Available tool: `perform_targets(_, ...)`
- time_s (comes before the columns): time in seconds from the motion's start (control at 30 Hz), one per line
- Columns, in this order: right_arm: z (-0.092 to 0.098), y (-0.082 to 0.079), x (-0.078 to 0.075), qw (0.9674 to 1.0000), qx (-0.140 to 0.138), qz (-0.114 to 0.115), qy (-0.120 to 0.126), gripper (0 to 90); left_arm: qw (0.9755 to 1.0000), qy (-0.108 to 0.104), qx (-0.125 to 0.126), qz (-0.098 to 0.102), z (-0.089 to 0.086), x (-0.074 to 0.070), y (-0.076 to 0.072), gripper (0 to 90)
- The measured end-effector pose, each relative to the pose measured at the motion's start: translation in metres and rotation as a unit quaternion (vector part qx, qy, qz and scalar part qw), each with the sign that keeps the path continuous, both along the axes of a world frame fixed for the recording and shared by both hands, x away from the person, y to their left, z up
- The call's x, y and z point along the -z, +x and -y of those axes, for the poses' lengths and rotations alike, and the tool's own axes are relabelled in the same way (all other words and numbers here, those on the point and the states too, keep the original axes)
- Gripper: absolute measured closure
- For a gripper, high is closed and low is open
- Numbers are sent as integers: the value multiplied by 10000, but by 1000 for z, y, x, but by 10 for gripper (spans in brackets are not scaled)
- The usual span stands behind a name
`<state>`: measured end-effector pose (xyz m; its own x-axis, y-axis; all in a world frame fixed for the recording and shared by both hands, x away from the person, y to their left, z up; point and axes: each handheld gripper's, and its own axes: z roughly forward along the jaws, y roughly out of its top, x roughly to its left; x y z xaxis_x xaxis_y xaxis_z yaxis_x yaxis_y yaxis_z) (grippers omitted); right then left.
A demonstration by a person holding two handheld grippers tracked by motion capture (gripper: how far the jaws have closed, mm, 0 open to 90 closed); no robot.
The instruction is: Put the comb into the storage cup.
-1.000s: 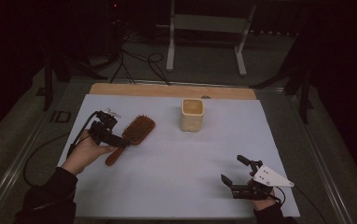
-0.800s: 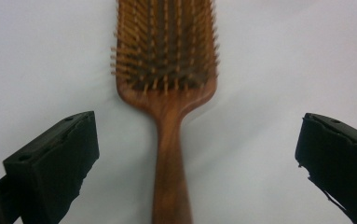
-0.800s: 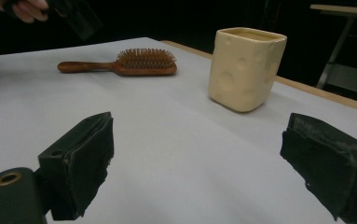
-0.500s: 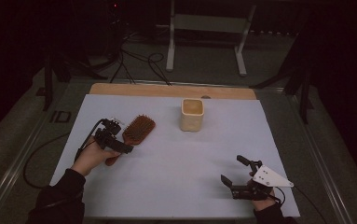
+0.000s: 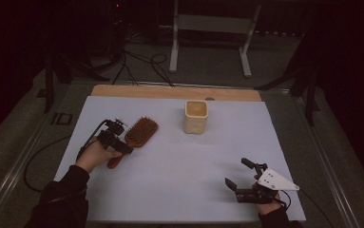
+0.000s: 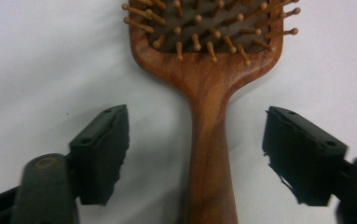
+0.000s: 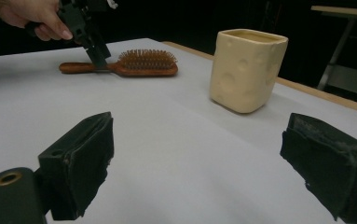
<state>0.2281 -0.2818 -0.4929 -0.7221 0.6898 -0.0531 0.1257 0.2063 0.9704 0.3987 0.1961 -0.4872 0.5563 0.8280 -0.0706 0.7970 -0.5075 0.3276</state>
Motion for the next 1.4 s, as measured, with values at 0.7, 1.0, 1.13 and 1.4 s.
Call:
perform_targets(0.7, 1, 0, 0, 10000, 4, 18, 19, 90, 9990, 322, 16, -297, 16, 4, 8, 578)
perform_targets(1.0, 1, 0, 0, 10000, 8, -48, 32, 90, 9973, 611, 76, -402, 24, 3, 8, 677)
perform_targets(1.13, 0, 1, 0, 10000, 5, -35, 25, 89, 9968, 626, 7, -497, 26, 3, 9, 707)
perform_targets(1.4, 1, 0, -1, 10000, -11, -12, 41, 89, 9980, 410, -84, -482, 20, 4, 9, 729)
